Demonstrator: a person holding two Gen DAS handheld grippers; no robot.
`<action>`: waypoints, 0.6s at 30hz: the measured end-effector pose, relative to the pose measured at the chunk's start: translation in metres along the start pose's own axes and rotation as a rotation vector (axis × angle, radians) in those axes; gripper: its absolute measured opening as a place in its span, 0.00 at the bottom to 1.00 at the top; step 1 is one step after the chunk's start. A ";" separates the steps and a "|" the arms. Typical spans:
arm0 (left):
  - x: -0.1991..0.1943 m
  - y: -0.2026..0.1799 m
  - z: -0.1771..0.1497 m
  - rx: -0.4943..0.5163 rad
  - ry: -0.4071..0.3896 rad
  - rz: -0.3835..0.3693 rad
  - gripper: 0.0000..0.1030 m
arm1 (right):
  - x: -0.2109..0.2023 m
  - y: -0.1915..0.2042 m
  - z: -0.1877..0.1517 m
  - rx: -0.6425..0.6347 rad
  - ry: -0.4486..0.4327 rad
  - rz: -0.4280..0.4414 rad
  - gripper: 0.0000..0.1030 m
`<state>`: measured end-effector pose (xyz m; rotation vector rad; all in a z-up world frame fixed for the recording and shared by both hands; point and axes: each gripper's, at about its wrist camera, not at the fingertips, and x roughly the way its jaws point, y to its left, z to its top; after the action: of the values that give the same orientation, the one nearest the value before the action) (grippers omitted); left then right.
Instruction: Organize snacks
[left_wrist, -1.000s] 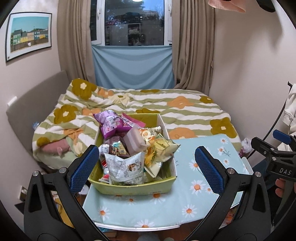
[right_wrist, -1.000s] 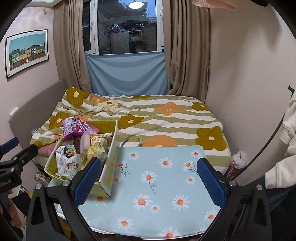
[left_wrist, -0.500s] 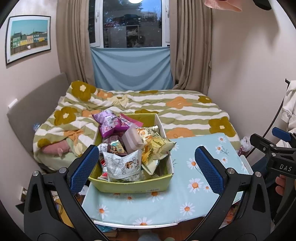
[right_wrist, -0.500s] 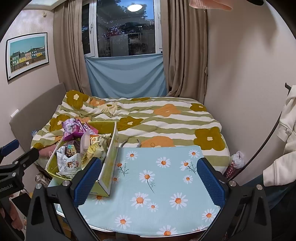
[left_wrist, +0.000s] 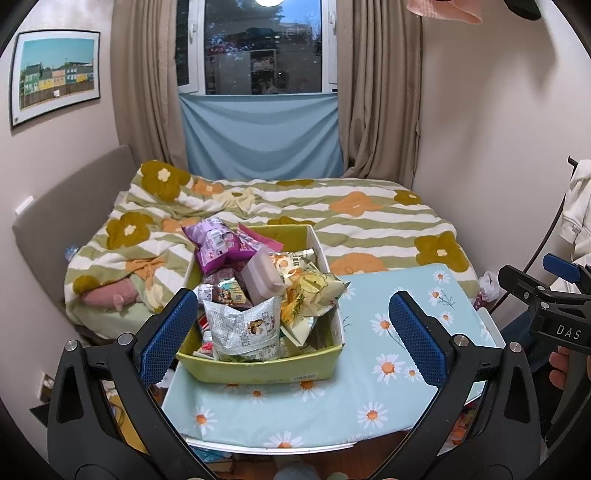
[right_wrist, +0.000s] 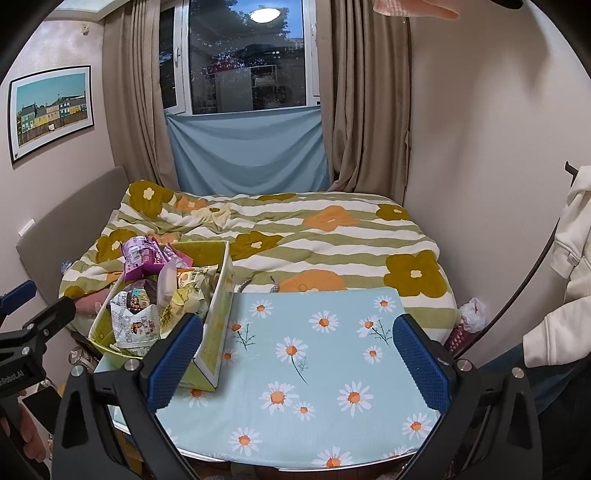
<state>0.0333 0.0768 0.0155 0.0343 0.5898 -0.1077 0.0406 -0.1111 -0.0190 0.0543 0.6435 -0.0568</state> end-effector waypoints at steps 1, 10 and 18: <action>0.000 0.000 0.000 -0.001 0.001 -0.002 1.00 | 0.000 0.000 0.000 0.000 0.001 -0.001 0.99; 0.001 -0.002 -0.001 0.004 0.003 -0.005 1.00 | -0.001 0.000 -0.001 0.004 0.000 -0.005 0.99; 0.001 -0.003 -0.001 0.006 0.002 -0.006 1.00 | 0.000 0.000 -0.001 0.005 0.003 -0.007 0.99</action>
<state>0.0327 0.0743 0.0140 0.0382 0.5919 -0.1151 0.0399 -0.1115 -0.0204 0.0569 0.6461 -0.0646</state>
